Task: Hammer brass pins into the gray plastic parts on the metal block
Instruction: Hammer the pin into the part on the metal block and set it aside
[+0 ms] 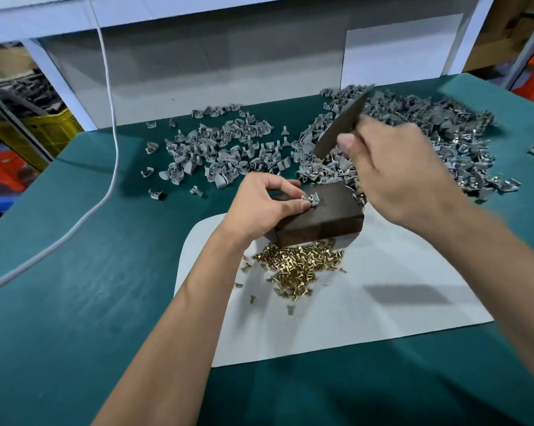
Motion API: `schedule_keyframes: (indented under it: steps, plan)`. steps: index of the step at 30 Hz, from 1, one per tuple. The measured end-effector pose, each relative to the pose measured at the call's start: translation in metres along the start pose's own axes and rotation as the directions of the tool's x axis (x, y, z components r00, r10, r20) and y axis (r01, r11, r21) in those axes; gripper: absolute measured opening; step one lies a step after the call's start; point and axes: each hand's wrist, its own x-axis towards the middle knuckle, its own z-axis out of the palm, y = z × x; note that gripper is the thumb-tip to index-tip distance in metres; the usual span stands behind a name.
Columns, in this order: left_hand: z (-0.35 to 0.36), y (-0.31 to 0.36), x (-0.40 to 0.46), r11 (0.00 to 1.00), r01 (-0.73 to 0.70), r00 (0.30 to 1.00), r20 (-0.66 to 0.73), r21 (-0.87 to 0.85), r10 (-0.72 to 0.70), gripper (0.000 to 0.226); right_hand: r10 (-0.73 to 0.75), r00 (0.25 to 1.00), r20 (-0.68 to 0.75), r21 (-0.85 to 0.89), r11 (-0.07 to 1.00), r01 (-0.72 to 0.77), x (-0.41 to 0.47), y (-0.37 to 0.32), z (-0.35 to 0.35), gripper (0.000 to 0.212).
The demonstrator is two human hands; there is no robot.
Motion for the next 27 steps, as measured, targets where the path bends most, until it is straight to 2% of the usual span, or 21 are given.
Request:
schedule_keyframes:
  steps: [1, 4, 5, 6, 9, 10, 12, 14, 16, 18, 19, 20, 22, 23, 25, 27]
  plan:
    - [0.0, 0.0, 0.0, 1.0, -0.001, 1.0, -0.004, 0.002, 0.001, 0.012, -0.005, 0.999, 0.038, -0.014, 1.0, 0.005, -0.002, -0.005, 0.004, 0.028]
    - [0.0, 0.001, -0.001, 1.0, -0.009, 1.0, -0.002, -0.004, 0.009, 0.01, 0.066, 0.939, 0.336, -0.234, 0.972, 0.015, -0.004, -0.01, 0.015, 0.023]
    - [0.0, 0.001, -0.001, 1.0, -0.011, 1.0, 0.0, -0.006, 0.011, 0.009, 0.067, 0.932, 0.355, -0.26, 0.965, 0.03, 0.0, -0.009, 0.011, 0.025]
    - [0.0, 0.001, -0.002, 1.0, -0.013, 1.0, -0.002, -0.008, 0.012, 0.009, 0.06, 0.942, 0.331, -0.255, 0.966, 0.028, 0.005, -0.007, 0.004, 0.027]
    - [0.0, 0.001, -0.001, 1.0, -0.011, 1.0, -0.001, -0.002, 0.011, 0.01, 0.006, 0.998, 0.065, -0.078, 0.997, -0.001, 0.007, -0.003, -0.002, 0.028]
    - [0.0, 0.0, 0.0, 1.0, -0.011, 1.0, -0.003, 0.0, 0.011, 0.01, 0.023, 0.997, 0.073, -0.053, 0.998, -0.019, 0.005, -0.007, 0.001, 0.029]
    - [0.0, -0.001, -0.001, 1.0, -0.01, 1.0, -0.003, -0.008, 0.01, 0.009, 0.083, 0.957, 0.277, -0.169, 0.985, -0.037, 0.0, -0.013, 0.011, 0.028]
    - [0.0, 0.0, -0.001, 1.0, -0.013, 1.0, 0.006, -0.009, 0.013, 0.009, 0.112, 0.916, 0.385, -0.239, 0.971, -0.018, 0.002, -0.01, 0.008, 0.028]
    - [0.0, 0.0, -0.002, 1.0, -0.019, 1.0, 0.002, -0.005, 0.019, 0.009, 0.081, 0.944, 0.321, -0.238, 0.971, -0.002, 0.008, -0.003, -0.002, 0.028]
    - [0.0, 0.0, 0.0, 1.0, -0.014, 1.0, 0.002, -0.009, 0.014, 0.01, 0.03, 0.993, 0.116, -0.14, 0.99, -0.014, 0.008, -0.002, -0.004, 0.025]
    - [0.0, 0.0, 0.0, 1.0, -0.013, 1.0, 0.001, -0.012, 0.013, 0.01, 0.027, 0.997, 0.07, -0.089, 0.996, -0.021, 0.006, -0.004, -0.002, 0.024]
    - [0.0, -0.001, 0.001, 1.0, -0.016, 1.0, 0.002, -0.013, 0.017, 0.011, 0.038, 0.993, 0.114, -0.095, 0.995, -0.027, 0.004, -0.007, 0.003, 0.025]
    - [-0.001, -0.001, 0.0, 0.999, -0.035, 0.999, 0.006, -0.012, 0.035, 0.014, 0.105, 0.937, 0.332, -0.207, 0.978, -0.037, 0.0, -0.008, 0.012, 0.027]
    - [0.0, -0.002, 0.0, 0.999, -0.043, 0.999, 0.013, -0.009, 0.043, 0.013, 0.141, 0.912, 0.385, -0.247, 0.968, -0.045, 0.001, -0.006, 0.009, 0.03]
    - [-0.001, -0.002, 0.0, 0.999, -0.047, 0.999, 0.008, -0.009, 0.047, 0.012, 0.153, 0.91, 0.385, -0.265, 0.963, -0.05, 0.007, -0.001, -0.002, 0.035]
    - [0.0, -0.002, 0.001, 0.999, -0.036, 0.999, 0.005, -0.01, 0.036, 0.012, 0.1, 0.969, 0.226, -0.209, 0.977, -0.052, 0.009, 0.003, -0.002, 0.033]
